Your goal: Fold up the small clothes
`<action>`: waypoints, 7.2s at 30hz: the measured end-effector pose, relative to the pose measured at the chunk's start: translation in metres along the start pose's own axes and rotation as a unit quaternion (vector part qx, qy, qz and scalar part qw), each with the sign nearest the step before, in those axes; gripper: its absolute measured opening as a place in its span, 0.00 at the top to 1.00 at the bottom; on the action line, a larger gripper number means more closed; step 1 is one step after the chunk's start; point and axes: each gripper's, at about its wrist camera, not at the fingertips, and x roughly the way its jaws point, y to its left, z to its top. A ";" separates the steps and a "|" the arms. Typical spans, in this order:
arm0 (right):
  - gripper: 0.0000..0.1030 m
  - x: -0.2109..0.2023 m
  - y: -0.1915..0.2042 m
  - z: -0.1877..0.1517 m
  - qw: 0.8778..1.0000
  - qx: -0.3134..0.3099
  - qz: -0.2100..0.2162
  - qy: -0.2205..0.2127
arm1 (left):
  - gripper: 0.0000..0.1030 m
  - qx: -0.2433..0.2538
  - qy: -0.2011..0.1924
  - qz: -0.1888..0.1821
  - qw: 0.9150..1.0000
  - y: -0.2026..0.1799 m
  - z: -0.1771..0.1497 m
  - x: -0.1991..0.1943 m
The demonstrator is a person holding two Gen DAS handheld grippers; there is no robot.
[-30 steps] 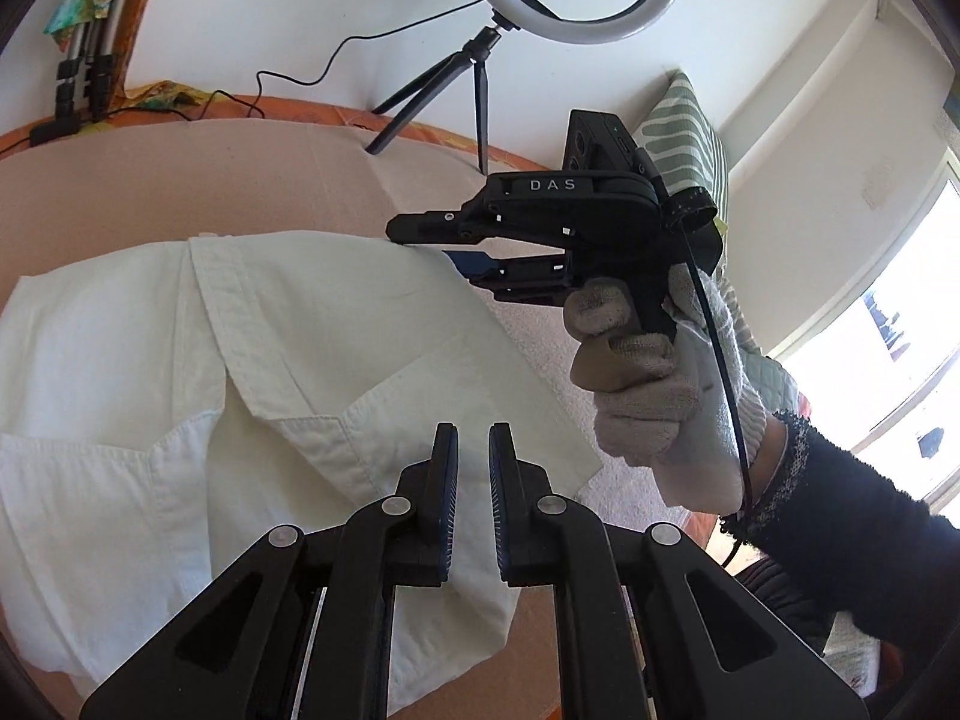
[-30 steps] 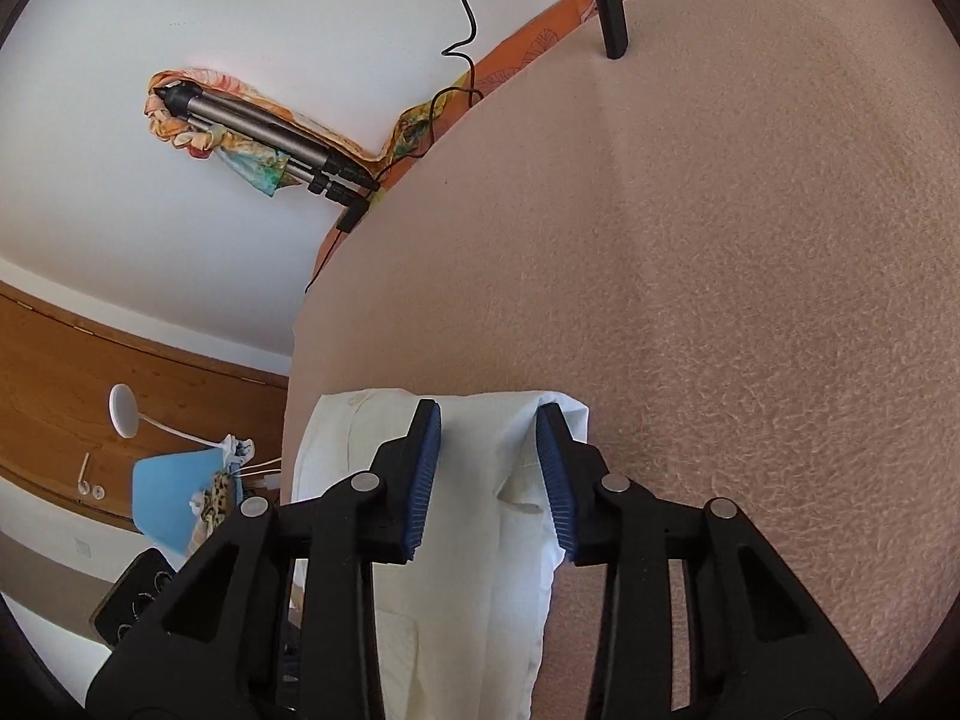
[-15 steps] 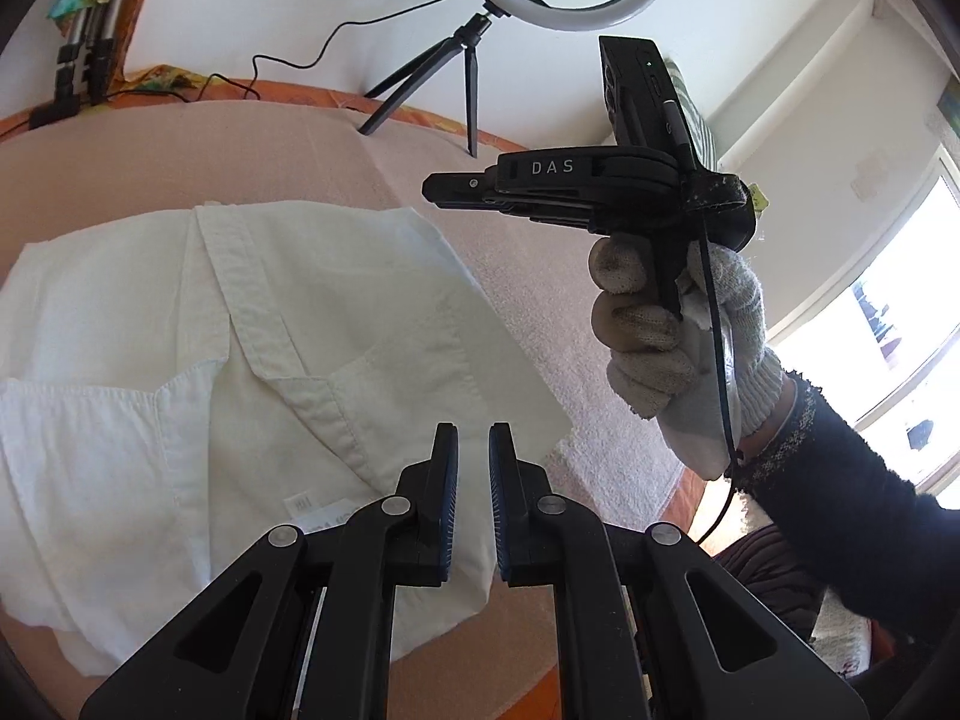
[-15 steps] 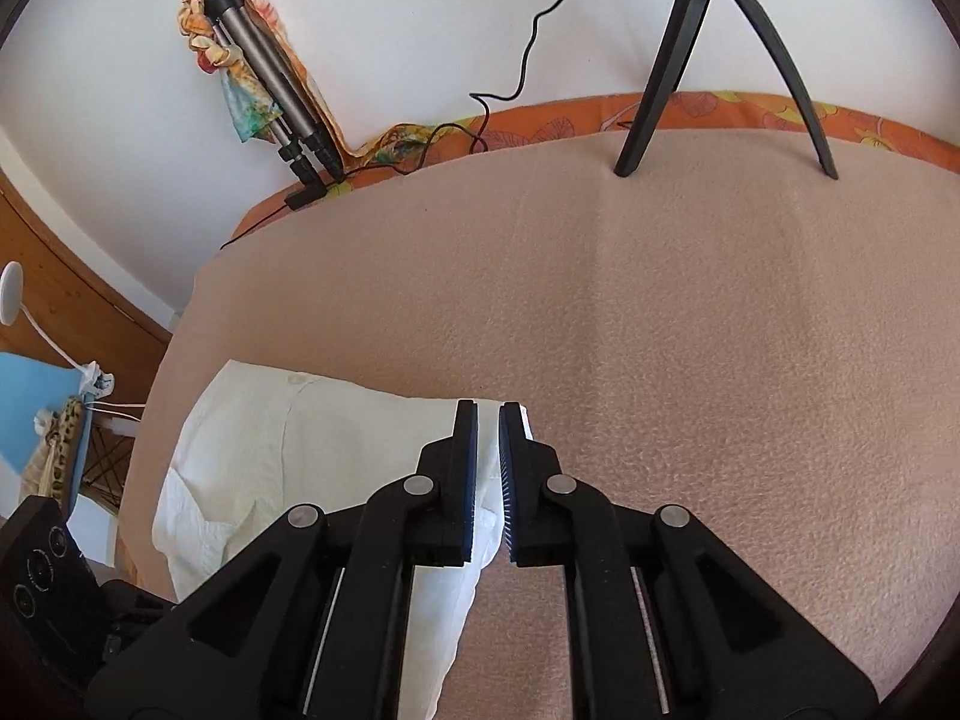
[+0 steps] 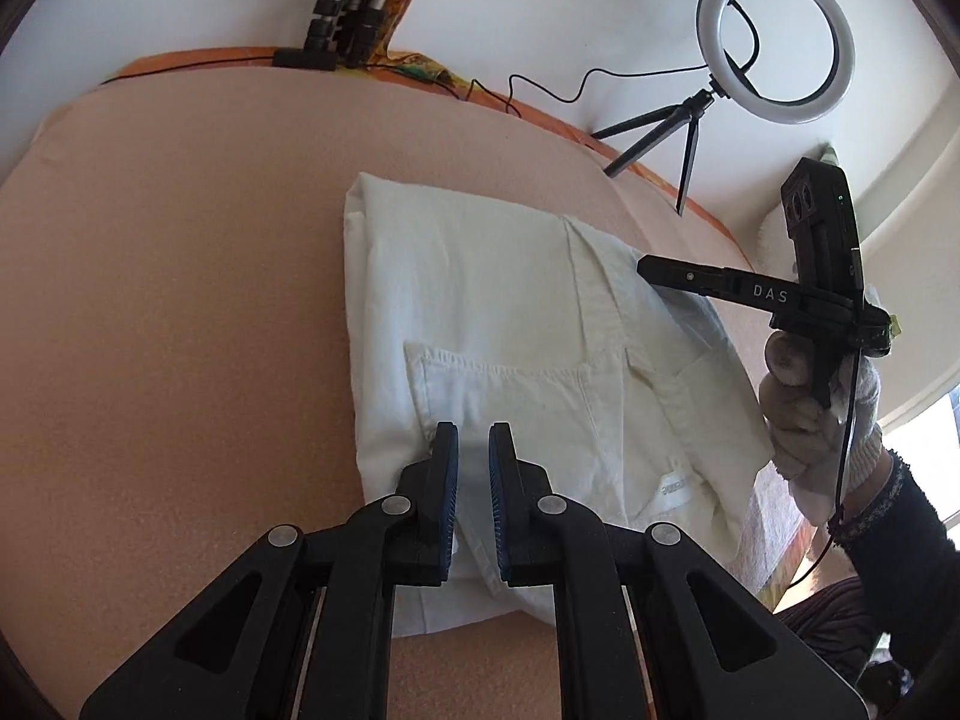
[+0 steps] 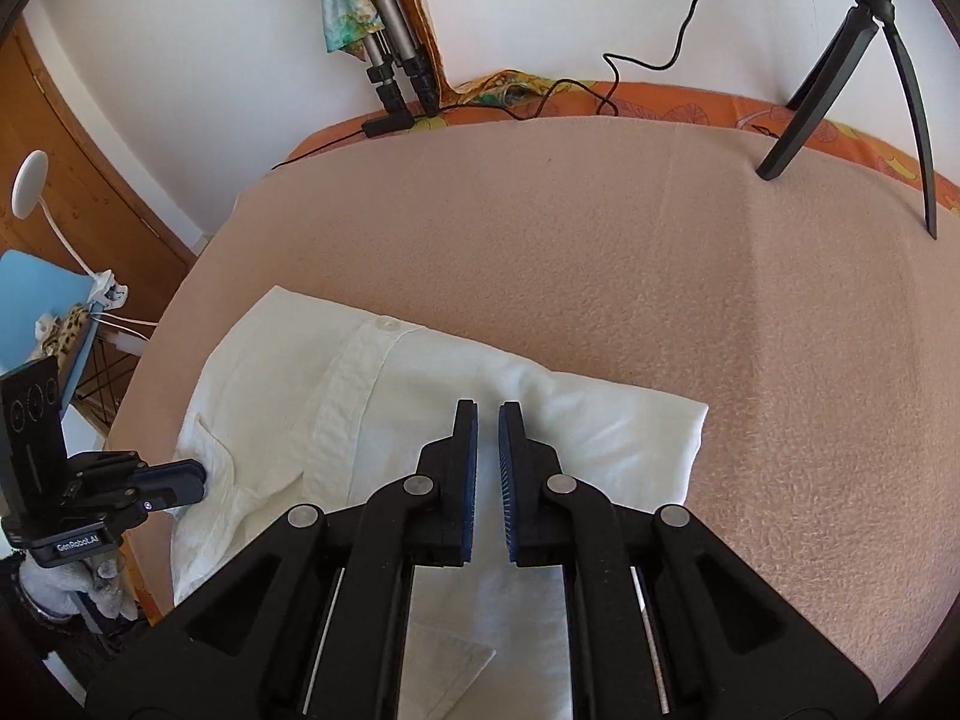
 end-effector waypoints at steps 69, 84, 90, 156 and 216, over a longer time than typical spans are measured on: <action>0.86 -0.139 -0.002 -0.052 0.988 -0.043 -0.134 -0.070 | 0.87 0.045 -0.087 -0.122 0.988 -0.097 0.061 0.021; 0.87 -0.210 -0.117 -0.038 0.970 -0.024 -0.225 -0.093 | 0.87 0.108 -0.058 -0.184 0.975 -0.233 0.095 0.107; 0.87 -0.224 -0.166 -0.024 0.961 -0.017 -0.256 -0.100 | 0.87 0.127 -0.051 -0.191 0.972 -0.274 0.108 0.141; 0.07 -0.301 -0.144 -0.064 0.911 0.049 -0.352 -0.208 | 0.22 0.216 -0.128 -0.074 0.965 -0.301 0.068 0.034; 0.00 -0.287 -0.048 -0.157 0.892 0.089 -0.338 -0.287 | 0.12 0.267 -0.155 0.062 0.949 -0.234 -0.049 -0.043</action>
